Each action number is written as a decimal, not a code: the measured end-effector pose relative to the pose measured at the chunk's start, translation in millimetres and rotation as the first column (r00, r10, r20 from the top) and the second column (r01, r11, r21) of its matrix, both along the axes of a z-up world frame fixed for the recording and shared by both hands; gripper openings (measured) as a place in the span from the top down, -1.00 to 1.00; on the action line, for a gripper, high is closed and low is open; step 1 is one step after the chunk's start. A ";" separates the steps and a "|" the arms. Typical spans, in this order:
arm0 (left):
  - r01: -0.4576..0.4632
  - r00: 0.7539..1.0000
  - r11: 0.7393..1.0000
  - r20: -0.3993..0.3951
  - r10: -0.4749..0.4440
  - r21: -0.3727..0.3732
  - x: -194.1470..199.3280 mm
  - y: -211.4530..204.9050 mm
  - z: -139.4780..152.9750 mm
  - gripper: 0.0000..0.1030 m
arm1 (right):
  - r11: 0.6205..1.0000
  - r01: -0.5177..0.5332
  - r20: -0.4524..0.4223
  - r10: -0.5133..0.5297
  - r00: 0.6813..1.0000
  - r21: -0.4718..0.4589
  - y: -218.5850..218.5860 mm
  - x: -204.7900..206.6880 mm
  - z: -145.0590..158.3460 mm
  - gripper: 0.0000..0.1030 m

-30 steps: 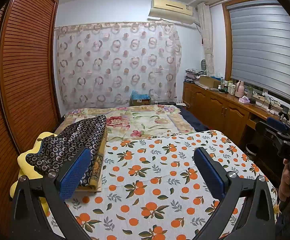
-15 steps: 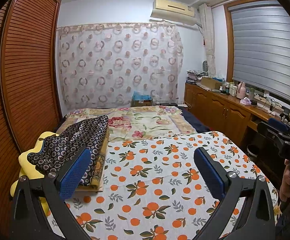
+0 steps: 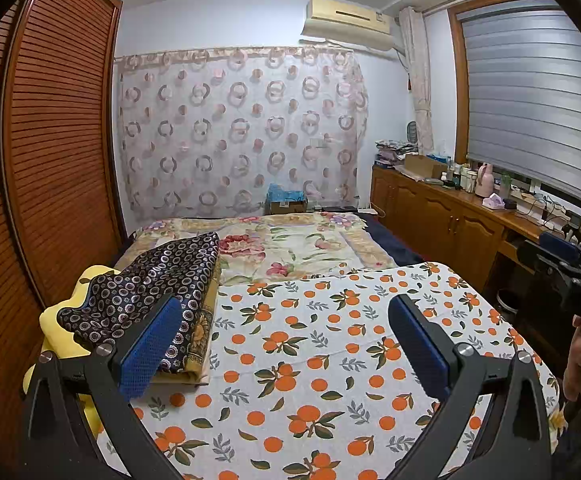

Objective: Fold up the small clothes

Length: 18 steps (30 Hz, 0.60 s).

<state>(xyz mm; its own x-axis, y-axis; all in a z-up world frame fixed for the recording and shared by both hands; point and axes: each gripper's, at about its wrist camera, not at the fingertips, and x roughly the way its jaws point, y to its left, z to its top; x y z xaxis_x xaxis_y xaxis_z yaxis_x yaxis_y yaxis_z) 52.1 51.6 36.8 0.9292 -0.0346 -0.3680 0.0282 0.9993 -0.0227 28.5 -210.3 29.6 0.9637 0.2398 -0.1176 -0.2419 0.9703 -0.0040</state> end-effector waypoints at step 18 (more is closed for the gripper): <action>0.001 1.000 1.000 0.001 -0.001 0.000 -0.6 0.4 -0.6 -1.00 | 1.000 -0.005 -0.001 0.005 1.000 -0.003 -5.6 1.5 1.8 -0.75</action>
